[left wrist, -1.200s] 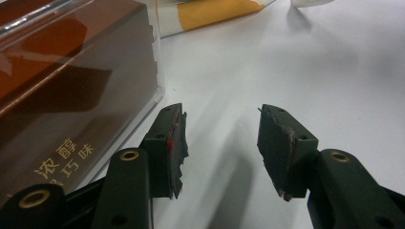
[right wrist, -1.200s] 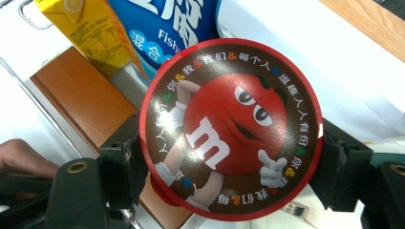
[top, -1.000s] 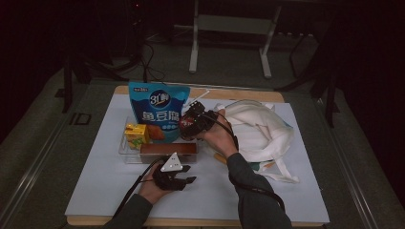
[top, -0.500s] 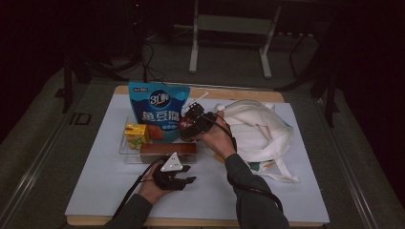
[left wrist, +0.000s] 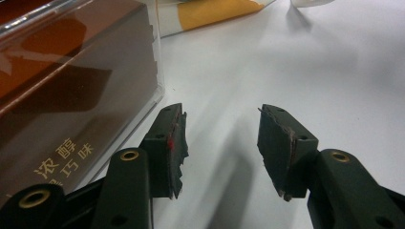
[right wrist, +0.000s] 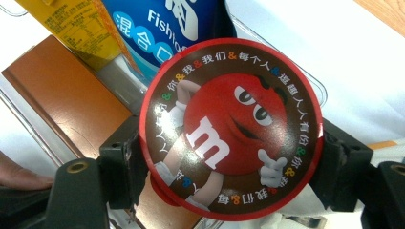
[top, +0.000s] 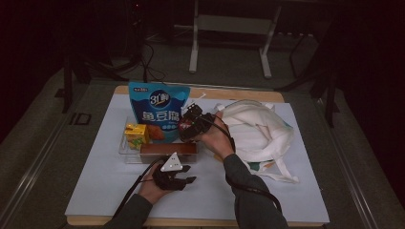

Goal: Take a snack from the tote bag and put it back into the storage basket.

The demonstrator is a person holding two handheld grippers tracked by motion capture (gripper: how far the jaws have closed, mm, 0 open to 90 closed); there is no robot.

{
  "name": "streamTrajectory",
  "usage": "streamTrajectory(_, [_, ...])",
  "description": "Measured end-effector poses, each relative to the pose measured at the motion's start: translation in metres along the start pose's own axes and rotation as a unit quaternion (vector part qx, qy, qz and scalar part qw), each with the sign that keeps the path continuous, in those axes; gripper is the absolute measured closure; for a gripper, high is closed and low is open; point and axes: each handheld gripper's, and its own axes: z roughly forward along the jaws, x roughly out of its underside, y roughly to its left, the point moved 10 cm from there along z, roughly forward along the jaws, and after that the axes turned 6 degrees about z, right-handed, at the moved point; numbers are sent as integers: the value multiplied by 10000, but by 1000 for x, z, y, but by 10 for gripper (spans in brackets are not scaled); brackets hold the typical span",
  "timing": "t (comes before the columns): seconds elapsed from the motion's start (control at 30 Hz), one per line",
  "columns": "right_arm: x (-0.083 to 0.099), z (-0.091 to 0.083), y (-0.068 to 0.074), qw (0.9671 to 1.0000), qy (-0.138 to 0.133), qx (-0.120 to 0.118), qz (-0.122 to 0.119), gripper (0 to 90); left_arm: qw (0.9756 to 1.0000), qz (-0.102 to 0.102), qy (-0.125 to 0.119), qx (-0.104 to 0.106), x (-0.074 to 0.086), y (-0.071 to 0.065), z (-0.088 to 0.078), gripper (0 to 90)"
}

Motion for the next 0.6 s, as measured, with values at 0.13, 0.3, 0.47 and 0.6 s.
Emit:
streamTrajectory(0.13, [0, 0, 0, 10000, -3, 2, -3, 257, 10000, 2, -3, -2, 0, 0, 0, 515])
streamTrajectory(0.3, [0, 1, 0, 10000, 4, 21, -9, 257, 10000, 1, -1, -3, 0, 0, 0, 515])
streamTrajectory(0.47, [-1, 2, -1, 10000, -14, 71, -10, 257, 10000, -1, -2, 1, 0, 0, 0, 514])
streamTrajectory(0.6, [0, 4, -1, 10000, 20, 72, 6, 257, 10000, 4, 0, 2, 0, 0, 0, 515])
